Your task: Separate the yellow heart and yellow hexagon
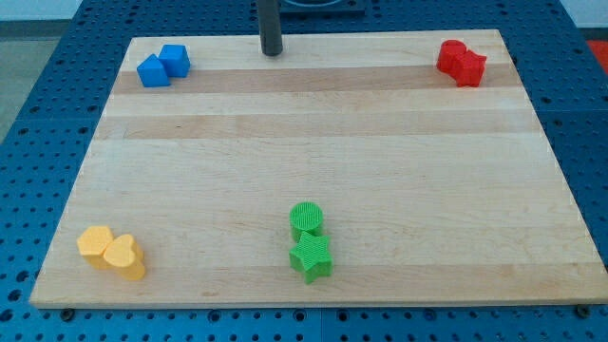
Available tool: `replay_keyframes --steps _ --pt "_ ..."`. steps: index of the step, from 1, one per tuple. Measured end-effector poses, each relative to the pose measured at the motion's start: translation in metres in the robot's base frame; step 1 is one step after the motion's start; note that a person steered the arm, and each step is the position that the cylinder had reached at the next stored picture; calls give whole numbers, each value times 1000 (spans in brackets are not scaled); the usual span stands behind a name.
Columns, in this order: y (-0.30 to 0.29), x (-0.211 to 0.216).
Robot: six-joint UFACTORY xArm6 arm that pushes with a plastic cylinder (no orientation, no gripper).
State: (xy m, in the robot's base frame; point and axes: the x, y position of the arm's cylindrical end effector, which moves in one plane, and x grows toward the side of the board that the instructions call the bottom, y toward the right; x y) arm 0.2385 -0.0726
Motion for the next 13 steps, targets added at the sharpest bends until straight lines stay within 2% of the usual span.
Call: replay_keyframes --steps 2,3,4,5,8,10,11,12,13 --pt "-36 142" --pt "-52 153" --pt "-108 154" --pt "-231 172" --pt "-232 177" --pt "-232 298" --pt "-231 312" --pt "-231 369" --pt "-231 378"
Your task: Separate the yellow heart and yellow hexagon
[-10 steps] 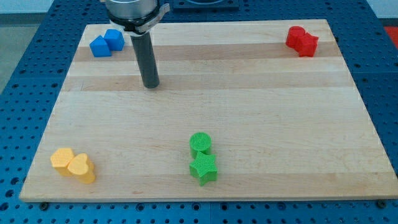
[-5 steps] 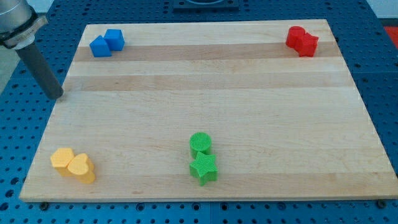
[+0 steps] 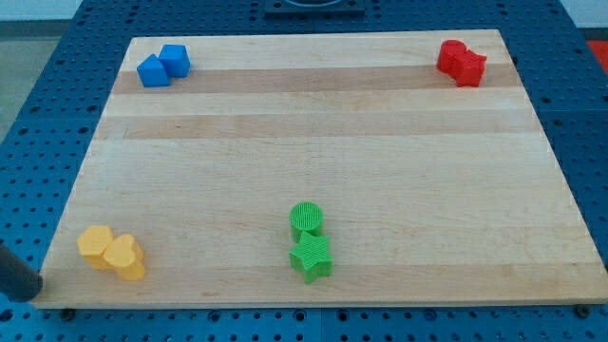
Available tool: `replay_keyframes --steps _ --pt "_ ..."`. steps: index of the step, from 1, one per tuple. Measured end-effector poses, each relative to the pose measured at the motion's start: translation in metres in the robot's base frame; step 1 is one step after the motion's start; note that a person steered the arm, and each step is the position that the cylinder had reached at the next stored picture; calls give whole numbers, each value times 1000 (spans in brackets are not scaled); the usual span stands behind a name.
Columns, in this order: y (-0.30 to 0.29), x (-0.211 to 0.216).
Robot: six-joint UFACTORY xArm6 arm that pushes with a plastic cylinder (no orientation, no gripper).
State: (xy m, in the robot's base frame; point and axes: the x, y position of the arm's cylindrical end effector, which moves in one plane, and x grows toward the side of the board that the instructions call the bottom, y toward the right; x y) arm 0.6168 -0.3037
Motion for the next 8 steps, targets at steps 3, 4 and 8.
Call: replay_keyframes --steps 3,4,8 --pt "123 -41" --pt "140 -45" --pt "219 -63"
